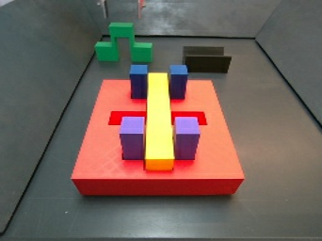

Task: Pick up the green object. Move up. Move to above the board. Insert the green object.
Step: Pick up the green object.

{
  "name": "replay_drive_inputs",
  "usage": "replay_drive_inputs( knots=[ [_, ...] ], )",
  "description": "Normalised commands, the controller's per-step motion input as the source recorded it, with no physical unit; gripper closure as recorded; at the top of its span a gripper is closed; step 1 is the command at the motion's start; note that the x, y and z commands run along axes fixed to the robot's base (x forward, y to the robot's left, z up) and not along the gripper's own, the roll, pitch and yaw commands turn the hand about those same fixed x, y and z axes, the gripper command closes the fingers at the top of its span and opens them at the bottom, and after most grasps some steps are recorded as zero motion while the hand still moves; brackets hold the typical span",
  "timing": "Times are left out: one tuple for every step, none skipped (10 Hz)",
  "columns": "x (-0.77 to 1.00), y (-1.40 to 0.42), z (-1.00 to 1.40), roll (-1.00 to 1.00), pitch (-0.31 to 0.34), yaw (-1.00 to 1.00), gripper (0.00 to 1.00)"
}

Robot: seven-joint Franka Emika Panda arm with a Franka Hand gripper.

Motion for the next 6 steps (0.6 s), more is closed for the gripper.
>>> replay_drive_inputs(
  knots=[
    [0.0,0.0,-0.05,0.0,0.0,0.0,0.0],
    [0.0,0.03,-0.16,0.0,0.0,0.0,0.0],
    [0.0,0.06,-0.2,0.0,0.0,0.0,0.0],
    [0.0,0.07,-0.21,0.0,0.0,0.0,0.0],
    [0.0,0.09,-0.21,0.01,0.0,0.0,0.0],
    [0.0,0.1,-0.21,0.02,0.0,0.0,0.0]
  ],
)
